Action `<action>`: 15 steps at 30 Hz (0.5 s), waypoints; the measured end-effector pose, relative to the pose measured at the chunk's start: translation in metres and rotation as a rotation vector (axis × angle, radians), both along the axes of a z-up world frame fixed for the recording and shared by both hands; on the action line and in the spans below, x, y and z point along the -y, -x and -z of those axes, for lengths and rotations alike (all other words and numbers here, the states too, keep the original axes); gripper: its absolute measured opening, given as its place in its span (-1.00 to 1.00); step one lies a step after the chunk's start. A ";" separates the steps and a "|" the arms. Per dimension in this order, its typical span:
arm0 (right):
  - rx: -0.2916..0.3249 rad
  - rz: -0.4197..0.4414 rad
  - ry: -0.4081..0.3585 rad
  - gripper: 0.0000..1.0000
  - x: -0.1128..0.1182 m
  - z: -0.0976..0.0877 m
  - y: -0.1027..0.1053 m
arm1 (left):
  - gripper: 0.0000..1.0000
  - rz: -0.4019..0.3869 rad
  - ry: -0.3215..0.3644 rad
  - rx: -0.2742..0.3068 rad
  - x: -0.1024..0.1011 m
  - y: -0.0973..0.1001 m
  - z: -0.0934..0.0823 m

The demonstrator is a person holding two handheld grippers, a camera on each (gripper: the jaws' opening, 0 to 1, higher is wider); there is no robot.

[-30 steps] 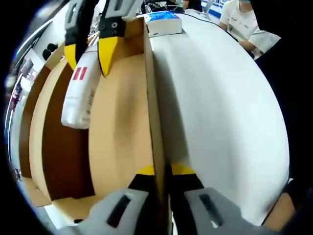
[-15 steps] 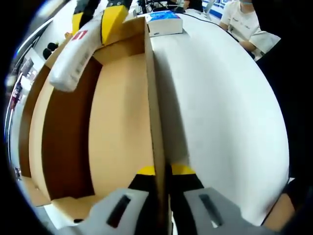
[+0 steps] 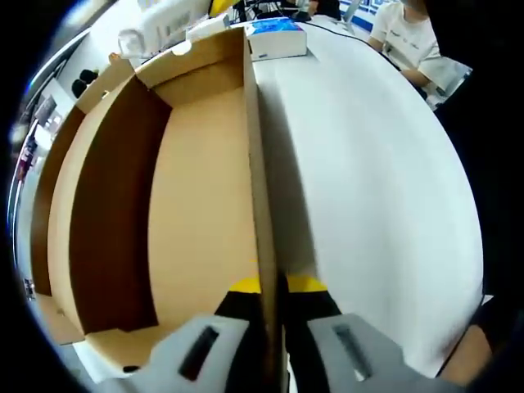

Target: Operate the shoe box by opening the lid, removing the specified soft item, and placing it in the target area until the item is outside and the box remains undamaged.

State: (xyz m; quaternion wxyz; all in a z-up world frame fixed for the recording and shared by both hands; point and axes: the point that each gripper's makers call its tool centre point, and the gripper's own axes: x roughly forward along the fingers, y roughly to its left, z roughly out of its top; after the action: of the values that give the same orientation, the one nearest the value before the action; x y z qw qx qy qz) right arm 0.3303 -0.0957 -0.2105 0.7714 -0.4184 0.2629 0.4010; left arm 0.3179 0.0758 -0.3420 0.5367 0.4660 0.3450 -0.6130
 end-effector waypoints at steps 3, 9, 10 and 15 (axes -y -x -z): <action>0.005 0.012 0.006 -0.59 0.008 -0.001 0.009 | -0.94 0.001 0.001 0.001 0.000 0.000 0.000; 0.037 0.032 0.018 -0.59 0.030 -0.006 0.034 | -0.94 -0.003 -0.001 0.000 0.000 0.001 0.000; 0.049 0.051 0.002 -0.59 0.034 -0.009 0.038 | -0.94 -0.004 -0.001 0.001 0.000 0.001 0.000; 0.062 0.084 -0.008 -0.59 0.055 -0.011 0.055 | -0.95 -0.007 -0.001 0.000 0.000 0.001 -0.001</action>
State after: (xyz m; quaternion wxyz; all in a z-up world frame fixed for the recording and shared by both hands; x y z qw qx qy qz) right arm 0.2749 -0.1504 -0.1993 0.7970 -0.4160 0.2547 0.3561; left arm 0.3173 0.0756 -0.3413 0.5385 0.4652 0.3470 -0.6109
